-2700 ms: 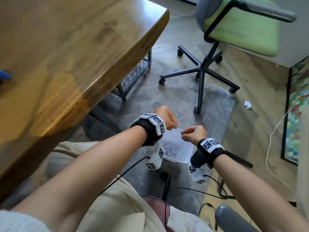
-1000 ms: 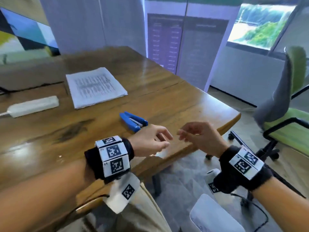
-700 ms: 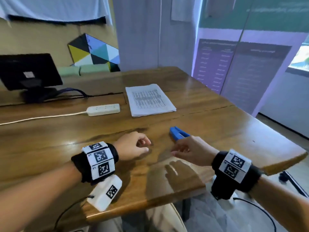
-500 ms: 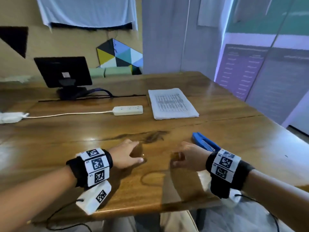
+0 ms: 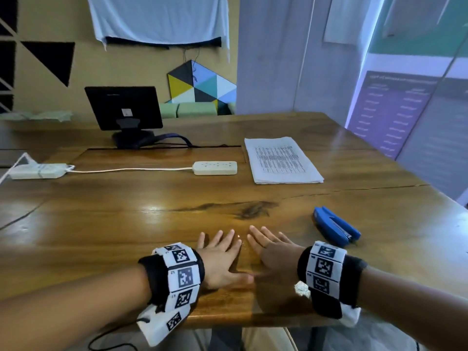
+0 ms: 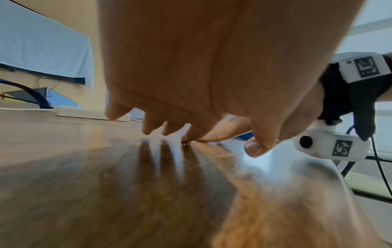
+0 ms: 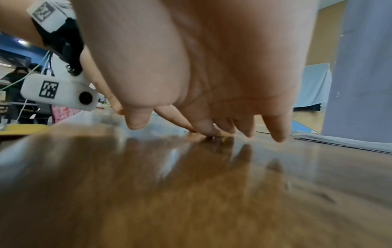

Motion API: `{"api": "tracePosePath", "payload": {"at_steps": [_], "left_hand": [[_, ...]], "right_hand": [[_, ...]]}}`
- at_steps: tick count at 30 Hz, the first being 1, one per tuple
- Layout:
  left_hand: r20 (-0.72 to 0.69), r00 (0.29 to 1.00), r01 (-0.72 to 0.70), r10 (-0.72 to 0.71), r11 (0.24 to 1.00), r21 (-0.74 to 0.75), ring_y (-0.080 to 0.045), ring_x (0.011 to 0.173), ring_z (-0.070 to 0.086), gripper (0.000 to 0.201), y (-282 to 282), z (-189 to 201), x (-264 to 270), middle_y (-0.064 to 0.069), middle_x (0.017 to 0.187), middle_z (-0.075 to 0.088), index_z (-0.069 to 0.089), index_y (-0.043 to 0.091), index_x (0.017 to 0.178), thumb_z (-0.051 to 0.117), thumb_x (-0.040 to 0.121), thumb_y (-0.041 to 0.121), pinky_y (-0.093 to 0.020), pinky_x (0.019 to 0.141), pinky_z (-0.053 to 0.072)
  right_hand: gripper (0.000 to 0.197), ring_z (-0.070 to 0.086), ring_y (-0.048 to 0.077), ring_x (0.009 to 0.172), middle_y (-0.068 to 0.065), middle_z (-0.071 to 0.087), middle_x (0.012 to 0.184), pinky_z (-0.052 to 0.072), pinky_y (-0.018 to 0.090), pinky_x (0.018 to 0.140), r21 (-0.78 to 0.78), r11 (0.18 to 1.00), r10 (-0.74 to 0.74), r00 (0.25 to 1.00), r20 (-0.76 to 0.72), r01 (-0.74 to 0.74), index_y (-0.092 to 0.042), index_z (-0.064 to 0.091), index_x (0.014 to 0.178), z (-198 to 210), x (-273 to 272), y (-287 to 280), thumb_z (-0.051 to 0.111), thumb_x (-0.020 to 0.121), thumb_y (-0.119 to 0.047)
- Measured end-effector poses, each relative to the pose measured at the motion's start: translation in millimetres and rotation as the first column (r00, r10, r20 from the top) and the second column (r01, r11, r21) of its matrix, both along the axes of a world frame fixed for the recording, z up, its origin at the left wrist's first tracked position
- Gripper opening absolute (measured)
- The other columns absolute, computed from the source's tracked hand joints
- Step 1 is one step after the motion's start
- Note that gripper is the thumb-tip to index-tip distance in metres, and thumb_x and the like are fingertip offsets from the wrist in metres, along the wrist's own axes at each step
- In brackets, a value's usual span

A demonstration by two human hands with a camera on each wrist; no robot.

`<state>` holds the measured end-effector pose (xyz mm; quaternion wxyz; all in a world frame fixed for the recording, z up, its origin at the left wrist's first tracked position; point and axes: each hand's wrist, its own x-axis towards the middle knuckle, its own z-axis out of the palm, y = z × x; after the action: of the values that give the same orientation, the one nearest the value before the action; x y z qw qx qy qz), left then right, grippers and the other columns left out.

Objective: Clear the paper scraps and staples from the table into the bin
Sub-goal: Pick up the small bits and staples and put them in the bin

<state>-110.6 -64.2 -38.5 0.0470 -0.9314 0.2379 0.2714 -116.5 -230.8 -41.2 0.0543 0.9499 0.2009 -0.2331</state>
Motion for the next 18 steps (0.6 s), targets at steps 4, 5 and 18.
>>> {"api": "tracePosePath", "payload": {"at_steps": [4,5,18], "left_hand": [[0.071,0.995,-0.064,0.074,0.989,-0.133,-0.023,0.146,0.007,0.083,10,18,8,-0.003,0.159,0.006,0.013,0.021,0.149,0.035,0.085,0.068,-0.048,0.119,0.009],[0.107,0.988,-0.085,0.110,0.974,-0.212,-0.024,0.141,0.021,0.072,15,21,11,-0.004,0.154,0.022,0.026,0.020,0.146,0.042,0.088,0.060,-0.044,0.116,0.021],[0.095,0.990,-0.066,0.105,0.935,-0.350,-0.018,0.118,0.044,0.046,11,10,37,-0.001,0.125,0.041,0.044,0.022,0.134,0.056,0.090,0.020,-0.030,0.101,0.039]], "right_hand": [[0.058,0.032,0.024,0.137,0.007,0.032,0.151,0.029,0.039,0.114,0.155,0.988,-0.017,0.999,0.051,0.009,-0.019,0.032,0.144,29,2,-18,0.047,0.093,-0.042],[0.042,0.048,0.018,0.122,0.004,0.050,0.137,0.038,0.033,0.106,0.193,0.981,-0.020,0.995,0.102,0.000,-0.018,0.049,0.133,36,2,-26,0.047,0.094,-0.033],[0.033,0.055,-0.001,0.102,-0.017,0.055,0.117,0.041,0.010,0.091,0.259,0.965,-0.008,0.986,0.169,-0.036,-0.031,0.061,0.119,21,-45,-77,0.043,0.093,-0.023]]}}
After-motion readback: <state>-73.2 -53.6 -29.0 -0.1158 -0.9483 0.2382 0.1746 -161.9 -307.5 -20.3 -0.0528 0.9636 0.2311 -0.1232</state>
